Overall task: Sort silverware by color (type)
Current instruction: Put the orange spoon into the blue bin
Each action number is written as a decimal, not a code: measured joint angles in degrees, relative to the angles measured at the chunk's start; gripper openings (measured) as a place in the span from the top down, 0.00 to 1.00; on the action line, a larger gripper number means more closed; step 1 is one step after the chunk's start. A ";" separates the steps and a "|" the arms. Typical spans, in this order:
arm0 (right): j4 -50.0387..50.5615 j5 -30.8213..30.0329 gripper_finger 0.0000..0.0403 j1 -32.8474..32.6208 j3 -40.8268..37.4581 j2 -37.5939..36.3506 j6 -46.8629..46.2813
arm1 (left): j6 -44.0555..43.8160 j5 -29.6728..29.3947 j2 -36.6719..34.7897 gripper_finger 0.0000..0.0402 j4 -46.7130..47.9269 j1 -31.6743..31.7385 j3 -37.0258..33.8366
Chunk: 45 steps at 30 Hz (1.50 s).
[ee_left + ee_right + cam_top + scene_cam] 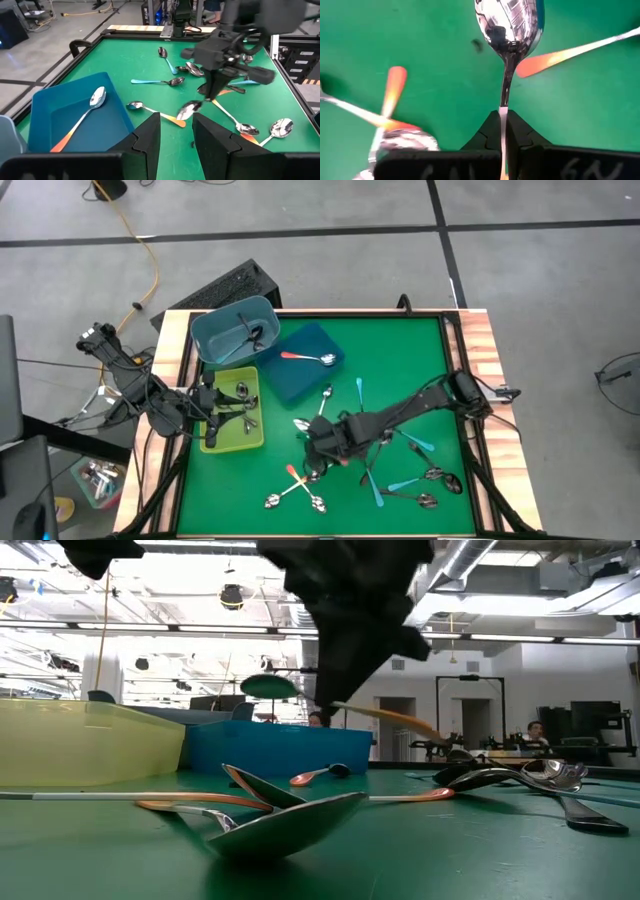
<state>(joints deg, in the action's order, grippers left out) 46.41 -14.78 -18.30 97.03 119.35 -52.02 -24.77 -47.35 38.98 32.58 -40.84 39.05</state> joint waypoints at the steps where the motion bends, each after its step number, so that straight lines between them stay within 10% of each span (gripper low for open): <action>1: -0.17 0.67 0.98 0.78 0.00 0.00 1.20 | -0.16 0.00 0.00 0.75 0.00 -0.02 0.00; 27: -17.21 35.69 0.98 18.15 0.13 -3.61 19.54 | -1.38 0.20 0.02 0.75 0.09 0.00 0.02; 45: -16.87 39.08 0.98 27.31 0.09 -3.61 27.63 | -2.92 0.44 0.02 0.75 1.60 0.00 0.02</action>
<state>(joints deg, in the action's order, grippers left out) 29.54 24.30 9.01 97.12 115.74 -24.39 -27.70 -46.92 39.00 34.18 -40.84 39.07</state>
